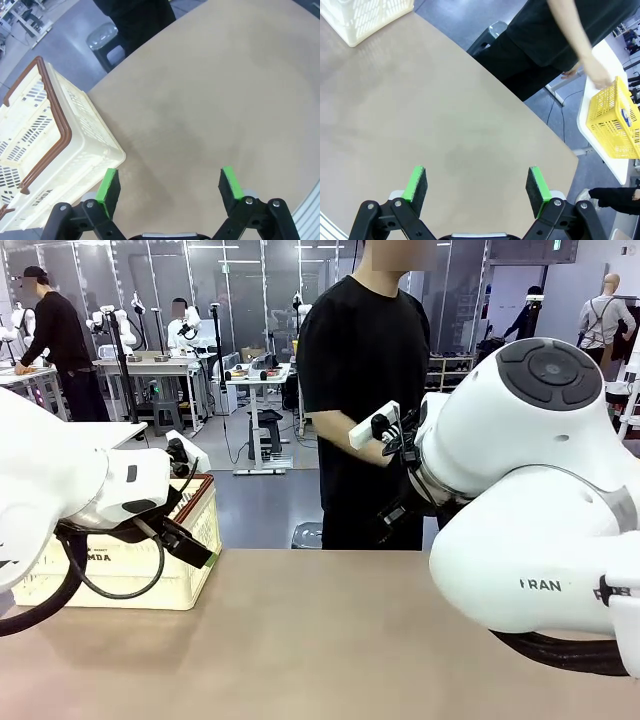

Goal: Place the drinks into the Shopping basket.
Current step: Pick up one drink and place it into the Shopping basket.

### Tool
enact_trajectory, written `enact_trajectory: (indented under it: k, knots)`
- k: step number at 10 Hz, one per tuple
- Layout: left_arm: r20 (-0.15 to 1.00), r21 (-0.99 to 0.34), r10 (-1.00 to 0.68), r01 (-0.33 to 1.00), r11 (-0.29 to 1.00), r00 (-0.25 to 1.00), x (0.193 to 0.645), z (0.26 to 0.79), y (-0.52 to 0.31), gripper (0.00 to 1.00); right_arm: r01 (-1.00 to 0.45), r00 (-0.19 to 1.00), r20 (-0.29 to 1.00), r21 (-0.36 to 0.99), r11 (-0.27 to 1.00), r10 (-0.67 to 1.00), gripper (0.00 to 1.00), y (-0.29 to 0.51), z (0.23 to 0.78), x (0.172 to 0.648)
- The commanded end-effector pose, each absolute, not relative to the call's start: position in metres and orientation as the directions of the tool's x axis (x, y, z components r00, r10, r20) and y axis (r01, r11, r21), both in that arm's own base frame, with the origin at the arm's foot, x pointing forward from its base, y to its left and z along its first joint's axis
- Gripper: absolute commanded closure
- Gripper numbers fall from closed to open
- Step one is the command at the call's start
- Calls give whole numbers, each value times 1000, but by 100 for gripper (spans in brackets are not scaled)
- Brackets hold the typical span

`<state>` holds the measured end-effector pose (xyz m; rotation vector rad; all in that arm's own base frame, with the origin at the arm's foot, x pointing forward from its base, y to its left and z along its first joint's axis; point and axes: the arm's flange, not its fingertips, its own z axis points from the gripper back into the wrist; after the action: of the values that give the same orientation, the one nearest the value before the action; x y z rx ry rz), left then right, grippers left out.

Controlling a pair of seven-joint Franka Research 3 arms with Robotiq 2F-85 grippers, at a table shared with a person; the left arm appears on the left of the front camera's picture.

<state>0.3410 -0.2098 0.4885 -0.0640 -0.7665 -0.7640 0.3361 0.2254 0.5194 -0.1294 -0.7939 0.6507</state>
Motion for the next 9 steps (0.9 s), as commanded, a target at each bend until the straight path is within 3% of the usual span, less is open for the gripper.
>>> enact_trajectory:
  k: [1,7,9]
  knots:
    - [647,212,-598,641,737,473,343,487,-209,0,-500,516,618,-346,794,593,0,225,520,338]
    - [640,207,-605,652,729,473,342,488,-208,0,-494,519,622,-342,800,586,0,225,520,336]
    - [622,201,-593,627,753,512,345,480,-197,0,-420,594,631,-286,861,500,0,209,512,339]
